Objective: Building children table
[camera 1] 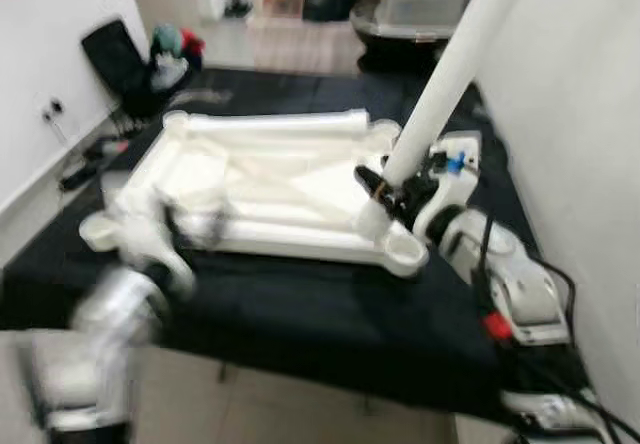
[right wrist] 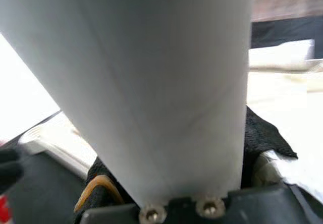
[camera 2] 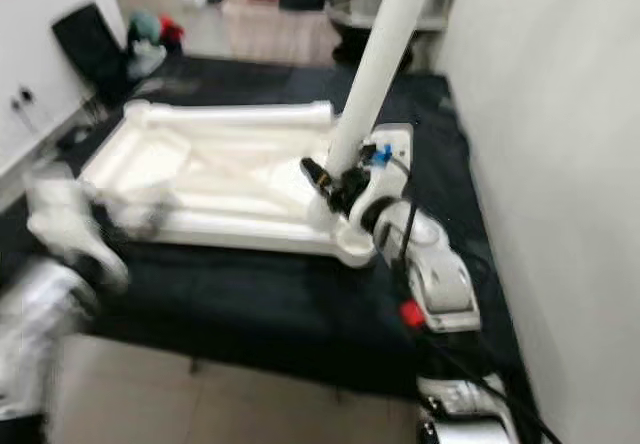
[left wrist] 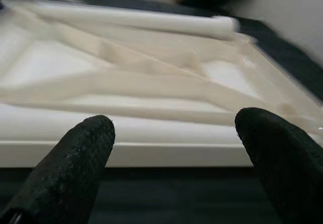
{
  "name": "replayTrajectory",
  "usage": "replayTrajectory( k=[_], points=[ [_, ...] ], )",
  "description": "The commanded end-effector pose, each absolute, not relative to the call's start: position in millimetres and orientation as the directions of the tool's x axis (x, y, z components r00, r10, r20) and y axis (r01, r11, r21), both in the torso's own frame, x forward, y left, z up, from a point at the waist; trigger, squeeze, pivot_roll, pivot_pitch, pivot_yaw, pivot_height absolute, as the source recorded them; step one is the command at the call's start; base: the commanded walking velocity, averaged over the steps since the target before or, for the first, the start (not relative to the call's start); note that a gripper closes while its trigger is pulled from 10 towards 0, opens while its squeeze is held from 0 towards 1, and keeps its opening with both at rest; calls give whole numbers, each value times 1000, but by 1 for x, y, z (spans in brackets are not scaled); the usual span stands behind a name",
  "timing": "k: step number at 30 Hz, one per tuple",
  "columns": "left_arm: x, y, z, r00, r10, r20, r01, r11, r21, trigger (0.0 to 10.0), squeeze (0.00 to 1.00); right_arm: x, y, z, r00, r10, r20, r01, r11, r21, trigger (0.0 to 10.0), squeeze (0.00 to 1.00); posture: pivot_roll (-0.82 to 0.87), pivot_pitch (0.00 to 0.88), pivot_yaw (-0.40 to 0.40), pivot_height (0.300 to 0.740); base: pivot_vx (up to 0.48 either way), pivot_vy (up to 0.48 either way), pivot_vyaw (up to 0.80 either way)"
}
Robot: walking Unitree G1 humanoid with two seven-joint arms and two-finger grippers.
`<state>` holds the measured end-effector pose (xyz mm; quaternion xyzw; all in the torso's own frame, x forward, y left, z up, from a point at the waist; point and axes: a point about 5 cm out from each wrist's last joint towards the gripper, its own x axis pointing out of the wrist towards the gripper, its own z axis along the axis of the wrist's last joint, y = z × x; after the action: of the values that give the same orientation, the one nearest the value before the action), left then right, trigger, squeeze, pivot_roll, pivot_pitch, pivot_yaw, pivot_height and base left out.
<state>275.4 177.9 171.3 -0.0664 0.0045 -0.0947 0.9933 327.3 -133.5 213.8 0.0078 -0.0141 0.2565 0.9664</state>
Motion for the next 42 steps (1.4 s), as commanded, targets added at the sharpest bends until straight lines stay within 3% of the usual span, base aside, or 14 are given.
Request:
replayTrajectory(
  k=[1,5,9,16,26,36,40,42],
  points=[
    [268,172,160,981,-190,-40,184,976,-115,10000,0,322,-131,211,870,493,28,-493,870,-6,10000,0,-49,41,-10,740,0,0,0],
    [254,165,143,974,-199,-105,189,977,-100,10000,0,312,-125,200,866,501,10,-501,866,-5,10000,0,-53,48,-13,740,0,0,0],
    [245,158,143,975,-213,-62,207,974,-95,10000,0,308,-126,197,869,495,-4,-495,869,-10,10000,0,-61,65,-18,740,0,0,0],
    [248,153,146,982,-185,-38,181,979,-89,10000,0,311,-128,200,882,472,-2,-472,881,-31,10000,0,-64,88,-20,740,0,-393,0],
    [242,150,152,984,-176,-33,174,983,-60,10000,0,308,-133,201,902,431,-12,-430,899,-79,10000,0,-67,140,-16,740,0,0,0],
    [234,149,162,981,-192,2,191,981,32,10000,0,331,-125,228,885,464,38,-455,880,-132,10000,0,-59,203,-25,740,0,0,0],
    [206,133,164,926,-376,-16,376,925,56,10000,0,364,-119,262,821,568,56,-551,814,-187,10000,0,-40,286,-32,740,0,0,0],
    [206,133,164,926,-376,-16,376,925,56,10000,0,364,-119,262,821,568,56,-551,814,-187,10000,0,-40,286,-32,740,0,0,0]
  ],
)
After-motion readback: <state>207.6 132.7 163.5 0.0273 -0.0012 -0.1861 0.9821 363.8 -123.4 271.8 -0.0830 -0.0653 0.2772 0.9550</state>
